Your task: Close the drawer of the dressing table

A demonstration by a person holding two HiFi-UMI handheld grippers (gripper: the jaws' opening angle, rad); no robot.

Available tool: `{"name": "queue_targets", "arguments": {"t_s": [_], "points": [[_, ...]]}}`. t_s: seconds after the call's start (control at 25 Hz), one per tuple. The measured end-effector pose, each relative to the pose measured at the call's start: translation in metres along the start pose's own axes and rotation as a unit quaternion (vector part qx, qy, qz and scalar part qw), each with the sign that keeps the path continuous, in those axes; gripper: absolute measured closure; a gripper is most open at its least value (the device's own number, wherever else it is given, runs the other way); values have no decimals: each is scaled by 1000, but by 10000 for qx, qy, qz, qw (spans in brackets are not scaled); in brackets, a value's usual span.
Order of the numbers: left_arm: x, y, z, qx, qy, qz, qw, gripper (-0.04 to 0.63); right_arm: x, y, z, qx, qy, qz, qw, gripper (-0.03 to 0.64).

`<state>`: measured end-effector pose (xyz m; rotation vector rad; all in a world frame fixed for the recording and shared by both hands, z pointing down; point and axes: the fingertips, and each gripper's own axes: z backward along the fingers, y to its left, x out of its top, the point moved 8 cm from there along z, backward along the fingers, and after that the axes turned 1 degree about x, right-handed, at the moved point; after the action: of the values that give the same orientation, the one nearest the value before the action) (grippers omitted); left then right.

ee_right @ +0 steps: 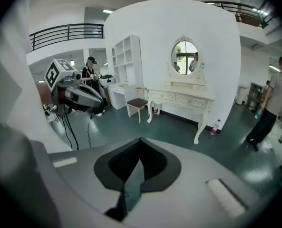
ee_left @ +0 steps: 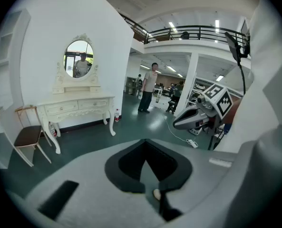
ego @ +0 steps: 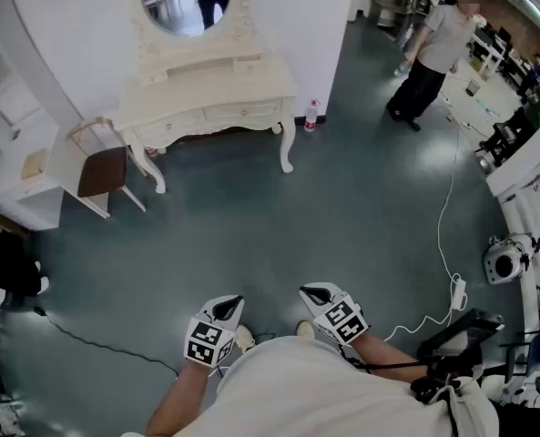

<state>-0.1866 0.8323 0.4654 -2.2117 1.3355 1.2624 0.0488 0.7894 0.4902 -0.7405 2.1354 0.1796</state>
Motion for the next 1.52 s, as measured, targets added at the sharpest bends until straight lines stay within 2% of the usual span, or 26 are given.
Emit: {"name": "queue_targets", "arguments": {"t_s": [0.16, 0.44, 0.76, 0.84, 1.0, 1.08, 1.2, 1.32, 1.52], "points": [[33, -39, -44, -331, -141, -282, 9990, 592, -32, -40, 34, -312, 31, -166, 9994, 617], [46, -83, -94, -161, -15, -318, 9994, 592, -72, -103, 67, -369, -85, -147, 9992, 617], [62, -115, -123, -10, 86, -326, 9994, 592, -95, -142, 91, -429, -219, -288, 9984, 613], [68, -118, -136, -40, 149, -326, 9993, 592, -94, -155, 94, -415, -255, -337, 9982, 584], [91, -125, -165, -239, 167, -384, 9988, 592, -92, -177, 107, -522, -298, -514, 9969, 585], [108, -121, -181, -387, 105, -498, 9980, 592, -85, -190, 110, -617, -304, -572, 9960, 615], [133, -104, -214, -566, 12, -579, 9967, 592, -71, -219, 104, -724, -244, -662, 9949, 615], [158, -71, -242, -657, 6, -530, 9964, 594, -47, -249, 86, -759, -154, -782, 9939, 615], [219, -8, -274, -706, -194, -684, 9950, 592, 9, -302, 44, -839, -91, -732, 9937, 615]]}}
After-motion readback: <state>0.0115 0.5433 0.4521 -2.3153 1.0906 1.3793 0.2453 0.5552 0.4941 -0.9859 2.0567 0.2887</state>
